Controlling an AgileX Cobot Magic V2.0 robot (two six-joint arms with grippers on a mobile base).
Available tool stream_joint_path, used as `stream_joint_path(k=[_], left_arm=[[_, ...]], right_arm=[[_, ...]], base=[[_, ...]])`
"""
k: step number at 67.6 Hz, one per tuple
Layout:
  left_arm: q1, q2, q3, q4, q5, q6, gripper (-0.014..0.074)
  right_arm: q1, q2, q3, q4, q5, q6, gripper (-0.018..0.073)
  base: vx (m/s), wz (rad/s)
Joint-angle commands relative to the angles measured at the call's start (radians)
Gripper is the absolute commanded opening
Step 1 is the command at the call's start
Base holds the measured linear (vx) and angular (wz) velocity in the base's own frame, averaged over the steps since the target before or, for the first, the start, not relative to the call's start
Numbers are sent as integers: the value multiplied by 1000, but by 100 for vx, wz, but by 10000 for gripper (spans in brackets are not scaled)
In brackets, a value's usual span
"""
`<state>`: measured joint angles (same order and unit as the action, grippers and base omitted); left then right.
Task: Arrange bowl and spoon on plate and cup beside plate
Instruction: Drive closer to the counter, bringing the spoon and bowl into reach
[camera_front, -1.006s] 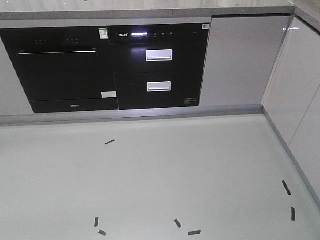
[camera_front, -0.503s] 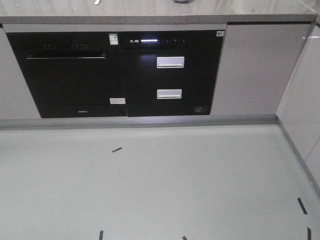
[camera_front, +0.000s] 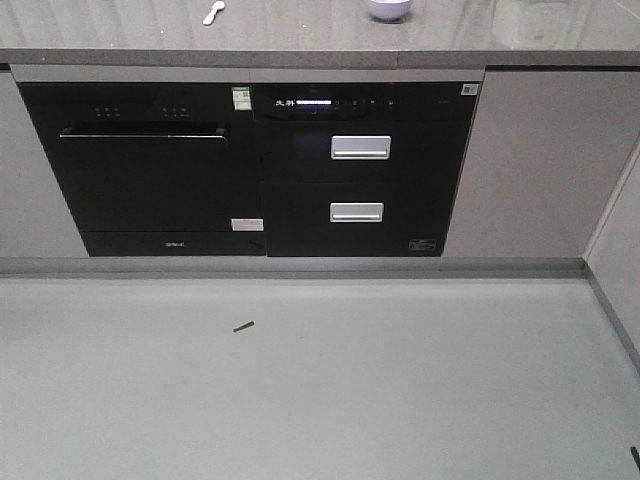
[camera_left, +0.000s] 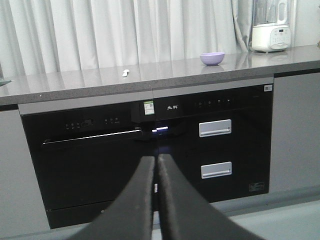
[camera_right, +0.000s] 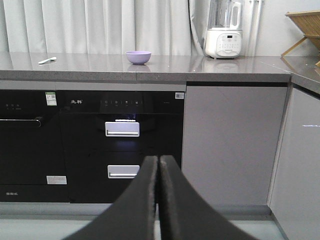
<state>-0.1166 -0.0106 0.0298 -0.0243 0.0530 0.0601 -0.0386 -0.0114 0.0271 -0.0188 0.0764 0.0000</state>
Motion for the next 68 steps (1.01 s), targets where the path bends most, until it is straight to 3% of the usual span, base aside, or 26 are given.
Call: stream_joint_path(k=[1, 68], left_arm=[[-1, -7, -27, -4, -74, -9, -7], [-1, -7, -27, -4, -74, -9, -7]], right_arm=[[2, -13, 5, -8, -76, 0, -4], [2, -13, 5, -8, -76, 0, -4]], base=[[25, 5], [20, -1]])
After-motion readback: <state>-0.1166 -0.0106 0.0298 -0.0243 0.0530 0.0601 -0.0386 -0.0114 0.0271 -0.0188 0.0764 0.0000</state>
